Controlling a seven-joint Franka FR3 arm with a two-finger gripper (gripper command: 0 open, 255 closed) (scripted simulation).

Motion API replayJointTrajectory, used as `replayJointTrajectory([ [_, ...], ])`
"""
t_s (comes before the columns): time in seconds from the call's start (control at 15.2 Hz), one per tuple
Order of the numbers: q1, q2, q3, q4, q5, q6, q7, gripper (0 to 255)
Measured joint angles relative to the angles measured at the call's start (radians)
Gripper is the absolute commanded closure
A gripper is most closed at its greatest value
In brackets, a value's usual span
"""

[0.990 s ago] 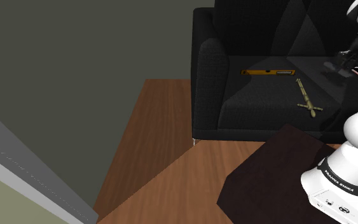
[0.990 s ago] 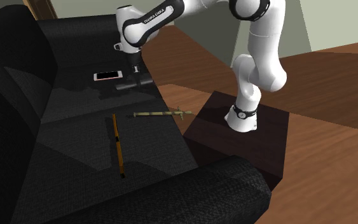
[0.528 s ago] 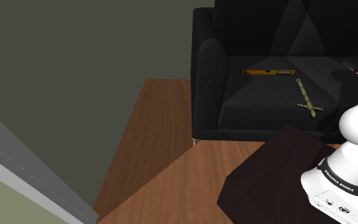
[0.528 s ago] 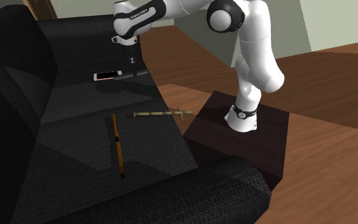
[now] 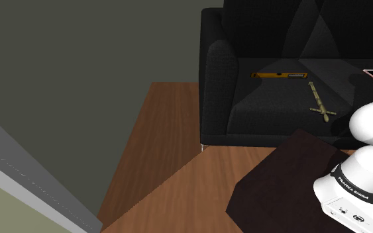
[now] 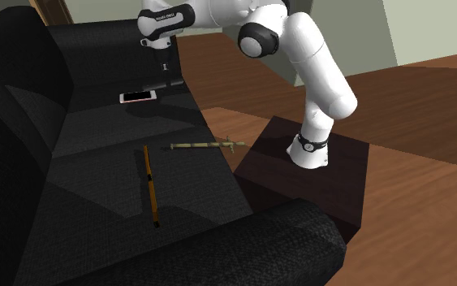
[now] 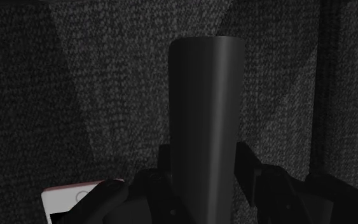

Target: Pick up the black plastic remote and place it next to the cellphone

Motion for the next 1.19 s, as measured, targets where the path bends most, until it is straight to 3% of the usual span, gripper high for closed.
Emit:
replayJointTrajectory([
  [0.26,-0.167,0.157,0.038,0.292,0.044,-0.123,-0.016,255],
  [0.4,-0.202,0.196,0.048,0.345,0.056,-0.133,-0.023,255],
  [1.19,-0.192,0.25,0.066,0.266,0.081,-0.013,-0.051,255],
])
